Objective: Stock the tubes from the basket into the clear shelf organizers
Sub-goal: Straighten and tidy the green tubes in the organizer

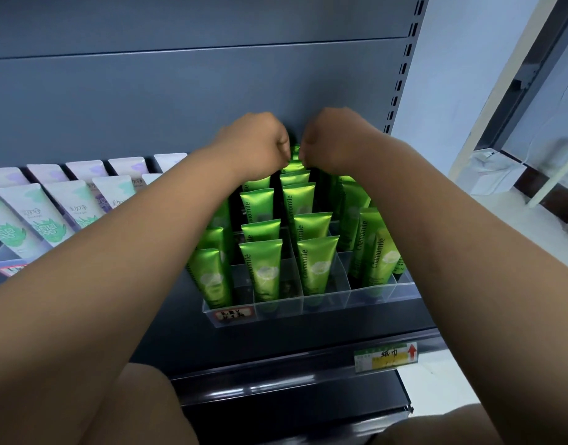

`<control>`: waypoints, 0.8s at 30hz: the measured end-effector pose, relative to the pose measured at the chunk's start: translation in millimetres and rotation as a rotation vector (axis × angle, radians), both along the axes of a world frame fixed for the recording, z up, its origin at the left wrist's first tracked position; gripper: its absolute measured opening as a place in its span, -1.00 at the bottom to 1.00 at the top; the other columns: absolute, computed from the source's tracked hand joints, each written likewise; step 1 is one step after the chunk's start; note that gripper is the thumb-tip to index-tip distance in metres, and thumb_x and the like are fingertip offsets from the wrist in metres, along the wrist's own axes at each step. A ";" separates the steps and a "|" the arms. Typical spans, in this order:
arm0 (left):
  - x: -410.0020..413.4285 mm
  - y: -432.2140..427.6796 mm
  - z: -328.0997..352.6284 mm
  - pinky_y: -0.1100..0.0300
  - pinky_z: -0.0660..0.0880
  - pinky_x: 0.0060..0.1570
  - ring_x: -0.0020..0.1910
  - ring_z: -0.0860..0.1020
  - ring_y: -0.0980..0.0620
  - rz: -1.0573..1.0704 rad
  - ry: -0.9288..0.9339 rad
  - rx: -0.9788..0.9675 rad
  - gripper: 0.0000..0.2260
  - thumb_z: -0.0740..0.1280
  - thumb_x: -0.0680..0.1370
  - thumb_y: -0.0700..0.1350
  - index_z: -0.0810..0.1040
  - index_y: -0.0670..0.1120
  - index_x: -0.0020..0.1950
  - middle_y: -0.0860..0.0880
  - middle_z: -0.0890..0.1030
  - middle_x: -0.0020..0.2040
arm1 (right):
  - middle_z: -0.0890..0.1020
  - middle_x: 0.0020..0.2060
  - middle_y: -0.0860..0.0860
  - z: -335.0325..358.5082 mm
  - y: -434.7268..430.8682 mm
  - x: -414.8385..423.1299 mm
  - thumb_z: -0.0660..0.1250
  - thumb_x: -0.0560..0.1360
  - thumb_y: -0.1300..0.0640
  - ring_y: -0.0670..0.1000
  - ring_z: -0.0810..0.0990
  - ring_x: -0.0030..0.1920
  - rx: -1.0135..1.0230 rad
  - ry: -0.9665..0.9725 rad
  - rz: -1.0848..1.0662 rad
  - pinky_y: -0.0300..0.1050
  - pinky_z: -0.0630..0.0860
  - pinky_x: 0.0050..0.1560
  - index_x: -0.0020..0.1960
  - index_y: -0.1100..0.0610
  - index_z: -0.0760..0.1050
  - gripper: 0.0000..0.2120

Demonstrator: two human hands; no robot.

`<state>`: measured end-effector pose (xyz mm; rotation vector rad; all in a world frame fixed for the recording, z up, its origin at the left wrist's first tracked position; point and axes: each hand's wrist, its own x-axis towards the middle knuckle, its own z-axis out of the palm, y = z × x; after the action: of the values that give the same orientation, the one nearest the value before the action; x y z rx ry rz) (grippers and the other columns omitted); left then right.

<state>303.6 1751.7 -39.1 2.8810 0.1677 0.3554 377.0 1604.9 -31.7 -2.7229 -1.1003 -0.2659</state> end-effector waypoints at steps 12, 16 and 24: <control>-3.6 0.1 0.2 -0.13 0.55 0.14 0.04 0.64 -0.10 -0.033 0.007 0.021 -0.81 0.34 0.39 -0.03 0.51 0.21 -0.40 0.06 0.71 -0.08 | 0.63 -0.04 0.13 -3.1 0.1 -6.8 0.29 0.56 0.10 0.21 0.60 0.10 0.002 -0.049 0.011 -0.02 0.54 0.09 -0.01 0.09 0.65 -0.83; -1.6 4.2 -2.2 -0.10 0.56 0.15 0.05 0.64 -0.07 -0.029 -0.013 0.027 -0.72 0.40 0.46 -0.14 0.53 0.19 -0.37 0.08 0.71 -0.08 | 0.61 -0.09 0.08 -1.0 -1.5 -7.7 0.32 0.57 0.11 0.17 0.59 0.09 0.004 -0.017 0.012 -0.02 0.55 0.13 -0.01 0.06 0.67 -0.85; -0.8 4.6 -3.4 -0.02 0.58 0.13 0.04 0.65 -0.08 -0.013 -0.034 0.027 -0.89 0.43 0.48 -0.13 0.72 0.07 -0.13 0.03 0.73 -0.05 | 0.55 -0.14 0.05 -1.8 1.0 -6.7 0.29 0.57 0.11 0.16 0.57 0.03 0.012 -0.027 0.006 -0.02 0.55 0.12 -0.07 0.04 0.64 -0.85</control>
<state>302.8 1756.2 -42.6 2.8997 0.1396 0.4071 370.3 1605.9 -33.5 -2.7125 -1.1096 -0.3078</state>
